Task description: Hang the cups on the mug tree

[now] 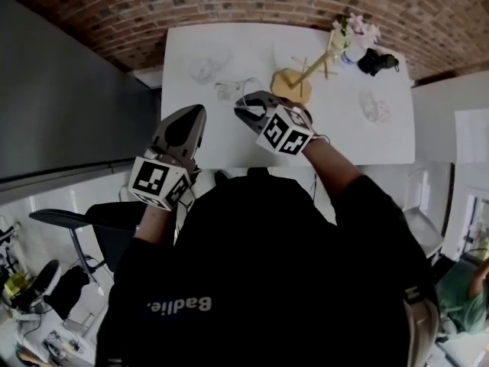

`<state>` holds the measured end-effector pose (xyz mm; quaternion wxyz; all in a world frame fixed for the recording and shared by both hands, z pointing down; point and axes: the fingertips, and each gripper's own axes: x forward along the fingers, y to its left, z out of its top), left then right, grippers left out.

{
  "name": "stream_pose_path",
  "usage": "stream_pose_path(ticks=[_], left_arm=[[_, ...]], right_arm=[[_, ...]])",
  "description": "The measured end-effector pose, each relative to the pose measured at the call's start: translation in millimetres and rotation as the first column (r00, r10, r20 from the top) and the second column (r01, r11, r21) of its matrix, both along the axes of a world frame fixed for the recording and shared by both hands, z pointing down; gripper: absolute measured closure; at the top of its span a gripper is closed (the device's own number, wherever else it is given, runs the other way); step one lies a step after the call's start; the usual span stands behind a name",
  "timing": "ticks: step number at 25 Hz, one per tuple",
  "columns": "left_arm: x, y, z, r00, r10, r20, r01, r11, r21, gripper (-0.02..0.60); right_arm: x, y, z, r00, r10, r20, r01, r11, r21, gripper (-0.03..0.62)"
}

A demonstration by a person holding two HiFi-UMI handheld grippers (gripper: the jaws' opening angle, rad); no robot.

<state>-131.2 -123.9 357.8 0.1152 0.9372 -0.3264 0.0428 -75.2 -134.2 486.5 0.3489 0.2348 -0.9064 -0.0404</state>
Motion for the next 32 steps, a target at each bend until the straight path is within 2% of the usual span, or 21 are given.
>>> stream_pose_path(ticks=[7, 13, 18, 23, 27, 32], left_arm=[[31, -21, 12, 0.996, 0.061, 0.065, -0.065, 0.996, 0.057, 0.577], [55, -38, 25, 0.979, 0.126, 0.158, -0.136, 0.989, 0.053, 0.491], [78, -52, 31, 0.965, 0.182, 0.189, -0.194, 0.98, 0.045, 0.441], [97, -58, 39, 0.931, 0.282, 0.23, -0.301, 0.952, 0.051, 0.427], [112, -62, 43, 0.889, 0.368, 0.272, -0.395, 0.917, 0.053, 0.465], [118, -72, 50, 0.844, 0.405, 0.35, -0.451, 0.891, 0.058, 0.525]], right_arm=[[16, 7, -32, 0.994, -0.005, 0.109, 0.001, 0.999, 0.04, 0.537], [29, 8, -48, 0.985, -0.01, 0.174, -0.001, 0.998, 0.062, 0.537], [39, 6, -57, 0.974, -0.039, 0.221, 0.022, 0.997, 0.078, 0.537], [45, 5, -57, 0.961, -0.061, 0.27, 0.041, 0.996, 0.079, 0.537], [54, -1, -55, 0.957, -0.071, 0.283, 0.049, 0.995, 0.083, 0.537], [60, -7, -48, 0.951, -0.082, 0.299, 0.058, 0.995, 0.087, 0.537]])
